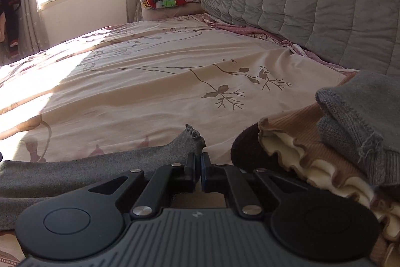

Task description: Fold clothes

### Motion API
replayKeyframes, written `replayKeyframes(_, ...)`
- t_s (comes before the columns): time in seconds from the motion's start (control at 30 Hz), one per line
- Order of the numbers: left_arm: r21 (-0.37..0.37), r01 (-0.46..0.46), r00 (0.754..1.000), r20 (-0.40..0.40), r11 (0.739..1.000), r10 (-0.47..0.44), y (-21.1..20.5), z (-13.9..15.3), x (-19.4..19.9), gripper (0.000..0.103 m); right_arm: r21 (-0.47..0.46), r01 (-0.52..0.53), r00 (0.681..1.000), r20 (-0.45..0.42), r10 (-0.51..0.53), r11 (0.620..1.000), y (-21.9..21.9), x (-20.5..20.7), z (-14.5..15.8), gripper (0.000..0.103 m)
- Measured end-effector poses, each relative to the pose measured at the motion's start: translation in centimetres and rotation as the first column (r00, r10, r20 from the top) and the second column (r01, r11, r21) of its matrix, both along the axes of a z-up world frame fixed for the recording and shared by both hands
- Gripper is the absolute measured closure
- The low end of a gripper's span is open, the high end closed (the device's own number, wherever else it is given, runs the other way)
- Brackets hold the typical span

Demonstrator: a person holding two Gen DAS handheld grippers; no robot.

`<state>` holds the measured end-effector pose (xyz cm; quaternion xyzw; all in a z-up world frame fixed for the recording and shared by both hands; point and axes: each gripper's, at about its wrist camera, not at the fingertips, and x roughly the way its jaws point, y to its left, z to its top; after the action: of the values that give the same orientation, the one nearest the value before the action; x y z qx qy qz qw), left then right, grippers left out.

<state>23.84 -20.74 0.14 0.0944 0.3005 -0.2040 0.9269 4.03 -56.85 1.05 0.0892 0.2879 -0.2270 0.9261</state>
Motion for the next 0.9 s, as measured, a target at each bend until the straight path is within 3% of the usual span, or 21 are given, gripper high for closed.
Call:
replayKeyframes(0.07,-0.001,-0.006,1.0,-0.002,1.0,0.006,0.0,0.0,0.1,0.035,0.011,0.001,0.999,-0.034,-0.001,1.0,-0.2,0.1,-1.5,0.099)
replayKeyframes(0.13,0.01,-0.014,1.0,0.002,1.0,0.014,0.0,0.2,-0.2,0.035,-0.037,0.003,0.999,-0.032,-0.004,0.999,0.3,0.1,-2.3,0.097)
replayKeyframes(0.23,0.024,-0.034,0.999,0.011,0.999,0.034,-0.1,1.0,-1.4,0.036,-0.082,0.029,0.999,-0.021,-0.031,0.996,1.0,-0.2,-1.4,0.084)
replayKeyframes(0.37,-0.073,-0.024,0.999,-0.034,0.997,0.021,1.3,2.1,-4.7,0.034,-0.112,0.044,0.999,0.03,-0.041,0.993,2.2,-0.7,0.8,0.069)
replayKeyframes(0.5,-0.114,0.032,0.996,-0.08,0.993,-0.042,1.1,1.6,-8.0,0.033,-0.043,-0.09,0.995,0.034,0.091,0.995,4.6,0.8,1.3,0.069)
replayKeyframes(0.67,-0.107,0.049,0.995,-0.079,0.993,-0.057,0.3,0.2,-10.9,0.029,0.031,-0.264,0.965,0.003,0.264,0.964,8.5,3.7,-0.4,0.069)
replayKeyframes(0.77,-0.073,0.077,0.996,-0.049,0.994,-0.08,0.3,0.0,-12.6,0.025,-0.022,-0.272,0.962,-0.039,0.271,0.962,9.7,4.4,-1.7,0.068)
replayKeyframes(0.9,-0.118,0.107,0.99,-0.079,0.987,-0.116,2.5,1.0,-14.3,0.025,-0.09,-0.191,0.975,-0.131,0.179,0.977,10.6,4.2,-0.6,0.062)
